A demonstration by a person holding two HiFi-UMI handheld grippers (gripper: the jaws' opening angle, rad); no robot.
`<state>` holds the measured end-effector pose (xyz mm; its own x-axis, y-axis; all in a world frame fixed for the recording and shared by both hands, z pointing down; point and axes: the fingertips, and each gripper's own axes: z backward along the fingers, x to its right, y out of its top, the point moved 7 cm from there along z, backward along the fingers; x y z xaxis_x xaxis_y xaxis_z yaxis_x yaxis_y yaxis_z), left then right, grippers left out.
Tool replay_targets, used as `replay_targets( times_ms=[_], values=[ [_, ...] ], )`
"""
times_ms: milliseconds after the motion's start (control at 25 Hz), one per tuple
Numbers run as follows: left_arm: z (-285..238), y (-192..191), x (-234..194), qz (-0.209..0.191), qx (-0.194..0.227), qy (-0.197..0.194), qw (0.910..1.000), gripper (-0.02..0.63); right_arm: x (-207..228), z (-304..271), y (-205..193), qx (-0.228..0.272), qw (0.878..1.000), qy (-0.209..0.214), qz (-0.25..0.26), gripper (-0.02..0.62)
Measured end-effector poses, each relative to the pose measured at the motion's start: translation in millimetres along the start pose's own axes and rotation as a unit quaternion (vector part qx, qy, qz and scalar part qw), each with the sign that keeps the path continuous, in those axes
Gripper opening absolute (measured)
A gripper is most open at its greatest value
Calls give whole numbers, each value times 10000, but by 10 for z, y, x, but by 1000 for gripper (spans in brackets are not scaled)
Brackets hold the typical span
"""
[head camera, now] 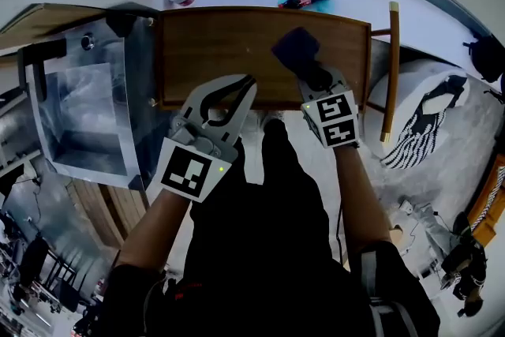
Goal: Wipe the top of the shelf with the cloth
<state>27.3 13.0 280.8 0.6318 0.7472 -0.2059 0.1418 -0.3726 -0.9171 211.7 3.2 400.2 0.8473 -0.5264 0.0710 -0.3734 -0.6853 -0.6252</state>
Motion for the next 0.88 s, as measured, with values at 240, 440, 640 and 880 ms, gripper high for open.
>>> replay_targets(
  times_ms=[240,440,640,880],
  values=[
    [264,254,-171,-186,182,201,9995,28,-190,128,354,209,9995,81,226,54],
    [473,449,-225,-303,294,331,9986,26,-309,306,623,458,9982,79,383,54],
    [690,602,-278,-438,418,463,9971,26,-438,502,861,706,9957,87,600,54],
    [975,706,-351,-561,498,579,9955,26,-619,766,1112,1024,9912,93,830,54]
  ],
)
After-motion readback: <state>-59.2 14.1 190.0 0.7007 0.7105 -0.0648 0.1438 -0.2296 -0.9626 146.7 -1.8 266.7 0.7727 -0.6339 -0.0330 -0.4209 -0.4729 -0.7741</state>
